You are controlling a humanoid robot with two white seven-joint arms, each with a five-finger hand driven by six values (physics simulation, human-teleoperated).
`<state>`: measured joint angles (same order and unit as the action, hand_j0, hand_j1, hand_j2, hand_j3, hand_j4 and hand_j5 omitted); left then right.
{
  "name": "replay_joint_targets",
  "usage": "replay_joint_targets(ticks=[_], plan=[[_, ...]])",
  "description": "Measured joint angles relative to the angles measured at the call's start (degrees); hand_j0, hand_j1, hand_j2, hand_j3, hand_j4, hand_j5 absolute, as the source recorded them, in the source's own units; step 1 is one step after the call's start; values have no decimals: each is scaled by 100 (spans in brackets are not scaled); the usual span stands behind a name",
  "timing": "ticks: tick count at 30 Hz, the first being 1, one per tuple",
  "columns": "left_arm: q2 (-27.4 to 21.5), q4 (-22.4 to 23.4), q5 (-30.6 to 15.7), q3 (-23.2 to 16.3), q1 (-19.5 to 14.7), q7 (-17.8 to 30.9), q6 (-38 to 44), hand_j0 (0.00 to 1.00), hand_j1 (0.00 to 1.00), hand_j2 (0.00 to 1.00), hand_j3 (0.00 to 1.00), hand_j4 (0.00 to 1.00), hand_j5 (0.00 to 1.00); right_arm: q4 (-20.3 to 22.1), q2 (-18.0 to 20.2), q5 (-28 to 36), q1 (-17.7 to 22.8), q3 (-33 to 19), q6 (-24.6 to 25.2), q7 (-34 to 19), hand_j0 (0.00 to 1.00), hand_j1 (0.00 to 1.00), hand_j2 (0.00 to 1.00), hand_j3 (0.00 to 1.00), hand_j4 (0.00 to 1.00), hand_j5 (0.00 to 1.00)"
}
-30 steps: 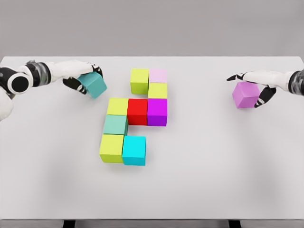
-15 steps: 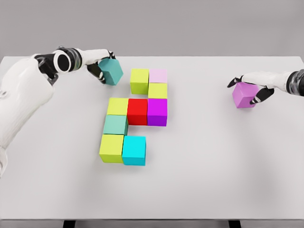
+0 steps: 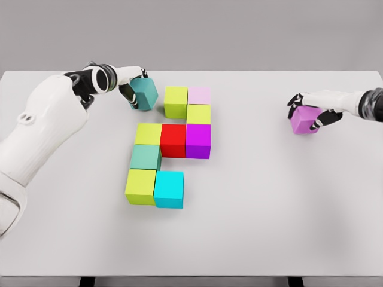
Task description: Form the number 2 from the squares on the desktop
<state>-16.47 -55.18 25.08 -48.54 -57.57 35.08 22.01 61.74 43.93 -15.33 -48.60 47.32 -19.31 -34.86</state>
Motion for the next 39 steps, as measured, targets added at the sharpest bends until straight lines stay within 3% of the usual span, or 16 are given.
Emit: replay_joint_targets(ticks=[14, 17, 20, 25, 34, 39], plan=[[94, -1, 17, -39, -9, 0, -12, 35, 35, 35, 35, 35, 35, 381, 27, -5, -35, -31, -866, -18, 59, 59, 59, 59, 59, 59], [118, -1, 18, -43, 0, 0, -20, 36, 36, 36, 36, 36, 36, 560, 53, -5, -18, -32, -1099, -18, 53, 53, 53, 53, 53, 53], [130, 5, 20, -45, 0, -1, -23, 36, 36, 36, 36, 36, 36, 702, 79, -7, 9, -32, -1316, -19, 53, 53, 53, 53, 53, 53], [135, 7, 22, -45, 0, -1, -31, 42, 42, 42, 42, 42, 42, 1306, 327, -11, 193, -35, -1532, -21, 53, 53, 53, 53, 53, 53], [136, 81, 17, -45, -9, -7, -34, 68, 68, 68, 68, 68, 68, 2483, 764, -19, 474, -31, -1585, -19, 53, 53, 53, 53, 53, 53], [137, 134, 13, -44, -26, -6, -35, 71, 71, 71, 71, 71, 71, 3027, 804, -17, 536, -9, -1586, -19, 53, 53, 53, 53, 53, 53]])
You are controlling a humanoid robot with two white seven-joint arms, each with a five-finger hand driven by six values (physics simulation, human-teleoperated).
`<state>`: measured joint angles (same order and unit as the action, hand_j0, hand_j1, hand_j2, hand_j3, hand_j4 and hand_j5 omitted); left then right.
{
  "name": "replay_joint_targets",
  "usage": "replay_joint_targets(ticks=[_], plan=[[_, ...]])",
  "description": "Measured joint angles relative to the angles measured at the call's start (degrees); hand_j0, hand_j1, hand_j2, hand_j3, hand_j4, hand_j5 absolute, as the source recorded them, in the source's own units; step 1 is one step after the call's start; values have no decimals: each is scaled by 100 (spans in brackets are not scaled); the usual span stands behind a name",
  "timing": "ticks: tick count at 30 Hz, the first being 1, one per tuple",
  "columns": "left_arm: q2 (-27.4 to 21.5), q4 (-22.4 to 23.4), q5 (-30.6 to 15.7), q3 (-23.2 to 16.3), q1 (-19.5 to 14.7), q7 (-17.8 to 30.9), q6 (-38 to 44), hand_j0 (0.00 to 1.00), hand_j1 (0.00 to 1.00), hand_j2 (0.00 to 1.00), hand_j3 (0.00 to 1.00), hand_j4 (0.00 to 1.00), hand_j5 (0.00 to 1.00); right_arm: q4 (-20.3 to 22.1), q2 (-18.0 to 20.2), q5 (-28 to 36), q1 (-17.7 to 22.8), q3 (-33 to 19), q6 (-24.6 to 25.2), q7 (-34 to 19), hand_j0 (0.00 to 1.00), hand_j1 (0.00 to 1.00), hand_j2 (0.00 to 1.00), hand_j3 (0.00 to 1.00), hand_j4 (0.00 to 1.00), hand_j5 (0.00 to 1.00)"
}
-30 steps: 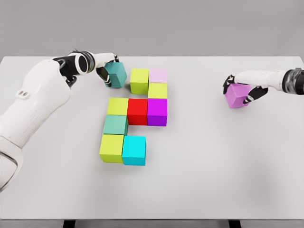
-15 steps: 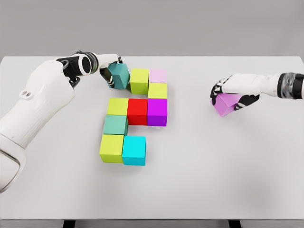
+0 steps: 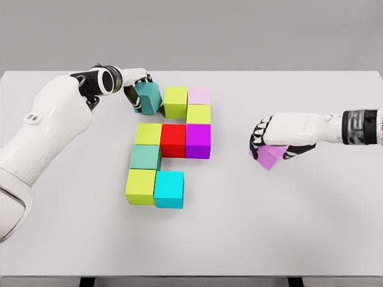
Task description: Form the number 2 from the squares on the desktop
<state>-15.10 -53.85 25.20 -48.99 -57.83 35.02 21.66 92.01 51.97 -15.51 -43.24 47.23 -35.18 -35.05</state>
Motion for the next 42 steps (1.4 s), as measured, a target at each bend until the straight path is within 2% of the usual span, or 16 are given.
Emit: replay_joint_targets(ticks=[7, 12, 15, 18, 21, 24, 32, 36, 42], plan=[[57, 210, 64, 18, -44, -47, -47, 71, 71, 71, 71, 71, 71, 617, 8, -1, 70, 87, 0, 0, 53, 53, 53, 53, 53, 53], [104, 239, 40, 17, -53, -35, -39, 73, 73, 73, 73, 73, 73, 817, -7, 8, 35, 145, 2, 2, 53, 53, 53, 53, 53, 53], [111, 243, 25, 19, -53, -29, -33, 75, 75, 75, 75, 75, 75, 850, -70, 7, 26, 213, 2, 2, 53, 53, 53, 53, 53, 53], [113, 246, 16, 23, -53, -23, -29, 86, 86, 86, 86, 86, 86, 863, -196, 2, -35, 304, 3, 2, 53, 53, 53, 53, 53, 53], [116, 271, -4, 42, -53, -31, -44, 89, 89, 89, 89, 89, 89, 867, -370, 0, -114, 421, 2, 2, 53, 53, 53, 53, 53, 53], [116, 303, -30, 75, -53, -47, -64, 98, 98, 98, 98, 98, 98, 869, -550, -1, -272, 635, 2, 4, 53, 53, 53, 53, 53, 53], [109, 340, -40, 99, -62, -14, -14, 99, 99, 99, 99, 99, 99, 870, -748, -7, -387, 1038, 2, 2, 53, 53, 53, 53, 53, 53], [104, 323, -42, 103, -62, -21, -8, 100, 100, 100, 100, 100, 100, 869, -848, -11, -571, 1214, 1, 3, 53, 53, 53, 53, 53, 53], [55, 259, -132, 119, -132, -21, -168, 100, 100, 100, 100, 100, 100, 866, -921, -17, -633, 1312, 1, 3, 53, 53, 53, 53, 53, 53]])
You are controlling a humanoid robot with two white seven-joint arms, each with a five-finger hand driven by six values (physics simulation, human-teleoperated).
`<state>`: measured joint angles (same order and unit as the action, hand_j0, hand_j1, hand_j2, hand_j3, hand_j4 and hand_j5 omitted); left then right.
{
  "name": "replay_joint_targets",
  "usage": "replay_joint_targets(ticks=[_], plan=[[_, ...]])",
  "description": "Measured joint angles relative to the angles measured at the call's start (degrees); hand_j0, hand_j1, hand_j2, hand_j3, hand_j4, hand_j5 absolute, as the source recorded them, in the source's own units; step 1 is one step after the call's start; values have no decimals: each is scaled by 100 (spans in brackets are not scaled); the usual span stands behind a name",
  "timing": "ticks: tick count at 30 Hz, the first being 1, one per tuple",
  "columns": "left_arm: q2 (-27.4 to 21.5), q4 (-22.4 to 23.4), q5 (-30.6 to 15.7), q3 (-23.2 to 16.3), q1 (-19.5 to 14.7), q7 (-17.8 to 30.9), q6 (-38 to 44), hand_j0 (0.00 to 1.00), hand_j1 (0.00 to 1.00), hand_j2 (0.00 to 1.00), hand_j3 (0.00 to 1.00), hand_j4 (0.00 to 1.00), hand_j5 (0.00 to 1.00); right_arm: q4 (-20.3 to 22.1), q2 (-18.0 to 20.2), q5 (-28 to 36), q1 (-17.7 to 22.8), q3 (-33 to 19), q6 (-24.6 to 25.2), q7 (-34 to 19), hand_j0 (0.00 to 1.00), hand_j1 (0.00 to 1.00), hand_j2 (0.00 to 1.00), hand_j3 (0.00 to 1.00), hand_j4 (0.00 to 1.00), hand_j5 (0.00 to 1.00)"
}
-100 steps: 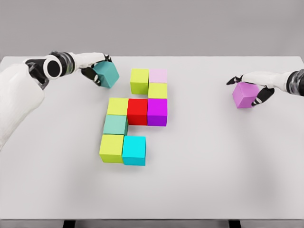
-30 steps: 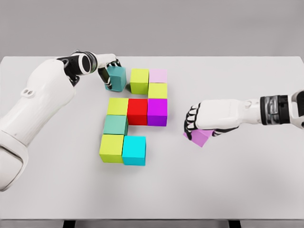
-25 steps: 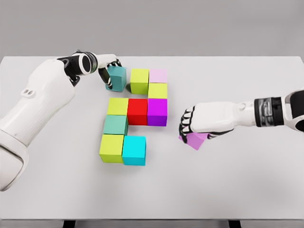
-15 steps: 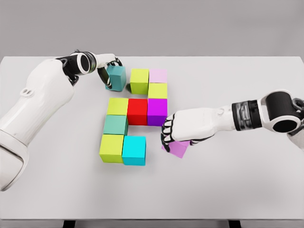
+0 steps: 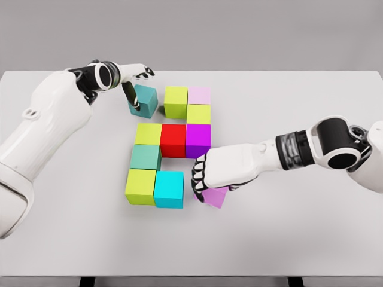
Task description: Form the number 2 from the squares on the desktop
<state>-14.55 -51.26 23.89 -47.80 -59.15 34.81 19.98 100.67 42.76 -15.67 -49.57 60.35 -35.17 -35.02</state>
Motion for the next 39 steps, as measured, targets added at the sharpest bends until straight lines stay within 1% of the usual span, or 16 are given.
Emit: replay_joint_targets(ticks=[3, 4, 5, 6, 7, 9, 11, 13, 15, 19, 22, 25, 27, 30, 32, 39], plan=[[-176, -10, -207, 4, 0, 1, -282, 100, 100, 100, 100, 100, 100, -14, -11, -8, -79, 6, 0, 0, 53, 53, 53, 53, 53, 53], [-279, -16, -269, 7, -9, 0, -427, 100, 100, 100, 100, 100, 100, -16, -24, -10, -88, 6, 0, 0, 56, 56, 56, 56, 56, 56], [-441, -64, -384, 8, 0, 0, -616, 100, 100, 100, 100, 100, 100, -18, -34, -11, -88, 6, 0, 1, 74, 74, 74, 74, 74, 74], [-704, -189, -570, 9, 61, 1, -896, 100, 100, 100, 100, 100, 100, -19, -41, -11, -88, 6, 0, 1, 100, 100, 100, 100, 100, 100], [-1049, -347, -815, 9, 123, 3, -1310, 100, 100, 100, 100, 100, 100, -20, -44, -11, -88, 4, 1, 1, 100, 100, 100, 100, 100, 100], [-1786, -576, -1292, 9, 422, 7, -2449, 100, 100, 100, 100, 100, 100, -21, -46, -11, -88, -7, 1, 0, 100, 100, 100, 100, 100, 100], [-2314, -683, -1563, 4, 536, 13, -3496, 100, 100, 100, 100, 100, 100, -22, -44, -11, -114, -28, 2, 0, 100, 100, 100, 100, 100, 100], [-2590, -739, -1685, -16, 545, 17, -4063, 100, 100, 100, 100, 100, 100, -22, -37, -9, -114, -94, 1, 0, 100, 100, 100, 100, 100, 100], [-2709, -751, -1745, -29, 554, 19, -4343, 100, 100, 100, 100, 100, 100, -23, -20, -2, -88, -221, 0, -1, 100, 100, 100, 100, 100, 100], [-2659, -530, -1746, -45, 615, 21, -4570, 100, 100, 100, 100, 100, 100, -43, 100, 54, -18, -619, 2, 0, 100, 100, 100, 100, 100, 100], [-2566, -435, -1677, -56, 685, 21, -4633, 100, 100, 100, 100, 100, 100, -54, 497, 73, -9, -849, 3, 0, 100, 100, 100, 100, 100, 100], [-2417, -288, -1586, -59, 703, 21, -4652, 100, 100, 100, 100, 100, 100, -54, 1036, 173, 0, -1002, 2, -1, 100, 100, 100, 100, 100, 100], [-2315, -160, -1555, -60, 694, 22, -4658, 100, 100, 100, 100, 100, 100, -50, 1328, 221, 149, -1040, 0, -1, 100, 100, 100, 100, 100, 100], [-2234, -68, -1516, -61, 694, 22, -4665, 100, 100, 100, 100, 100, 100, -30, 1615, 253, 220, -973, 2, -1, 100, 100, 100, 100, 100, 100], [-2200, -43, -1503, -61, 694, 21, -4669, 100, 100, 100, 100, 100, 100, -18, 1708, 254, 220, -808, 2, -1, 100, 100, 100, 100, 100, 100], [-2137, -53, -1493, -69, 694, 21, -4722, 100, 100, 100, 100, 100, 100, -5, 1751, 146, 264, -278, 2, -1, 100, 100, 100, 100, 100, 100]])
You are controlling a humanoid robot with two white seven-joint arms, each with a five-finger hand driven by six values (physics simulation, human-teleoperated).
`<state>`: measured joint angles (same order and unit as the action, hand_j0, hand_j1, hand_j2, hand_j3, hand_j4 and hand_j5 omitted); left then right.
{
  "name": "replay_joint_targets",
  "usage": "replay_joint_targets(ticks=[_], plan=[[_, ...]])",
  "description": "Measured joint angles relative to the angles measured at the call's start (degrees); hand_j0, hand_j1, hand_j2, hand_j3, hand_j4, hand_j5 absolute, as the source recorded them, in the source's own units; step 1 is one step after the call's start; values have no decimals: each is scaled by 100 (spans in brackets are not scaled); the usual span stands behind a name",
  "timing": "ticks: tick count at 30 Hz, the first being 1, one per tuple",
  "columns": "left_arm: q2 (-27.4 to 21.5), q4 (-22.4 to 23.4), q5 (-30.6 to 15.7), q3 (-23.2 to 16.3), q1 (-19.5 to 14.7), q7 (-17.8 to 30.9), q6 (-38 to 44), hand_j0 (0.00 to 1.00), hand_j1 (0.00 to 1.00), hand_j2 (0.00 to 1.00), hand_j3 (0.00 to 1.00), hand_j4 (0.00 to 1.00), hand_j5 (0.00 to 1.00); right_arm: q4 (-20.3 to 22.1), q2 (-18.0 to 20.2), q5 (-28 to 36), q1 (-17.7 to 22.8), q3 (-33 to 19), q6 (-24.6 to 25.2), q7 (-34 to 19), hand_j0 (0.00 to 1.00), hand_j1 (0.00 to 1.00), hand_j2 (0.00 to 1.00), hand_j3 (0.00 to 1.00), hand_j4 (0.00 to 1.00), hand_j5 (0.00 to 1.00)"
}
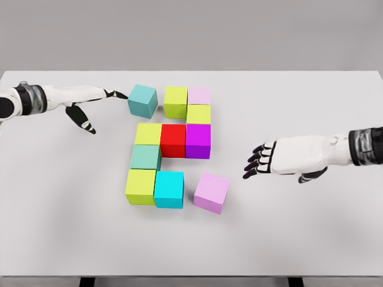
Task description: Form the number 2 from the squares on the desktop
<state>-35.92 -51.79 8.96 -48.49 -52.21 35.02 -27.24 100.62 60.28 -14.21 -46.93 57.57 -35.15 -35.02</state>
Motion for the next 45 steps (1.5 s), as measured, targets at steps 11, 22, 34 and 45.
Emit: replay_joint_targets(ticks=[11, 22, 34, 45], plan=[[54, -28, -30, 1, 0, 0, -22, 100, 100, 100, 100, 100, 100, 9, -378, -80, 0, 346, 1, 0, 100, 100, 100, 100, 100, 100], [157, -35, -68, 7, -18, 0, -38, 100, 100, 100, 100, 100, 100, 9, -584, -79, -26, 351, 1, 0, 100, 100, 100, 100, 100, 100], [-226, 17, -255, -172, 26, 0, -680, 100, 100, 100, 100, 100, 100, 9, -668, -65, -44, 346, 1, 0, 100, 100, 100, 100, 100, 100], [-111, 19, -165, -377, 9, 0, -788, 100, 100, 100, 100, 100, 100, 9, -733, -45, -70, 345, 1, 0, 100, 100, 100, 100, 100, 100]])
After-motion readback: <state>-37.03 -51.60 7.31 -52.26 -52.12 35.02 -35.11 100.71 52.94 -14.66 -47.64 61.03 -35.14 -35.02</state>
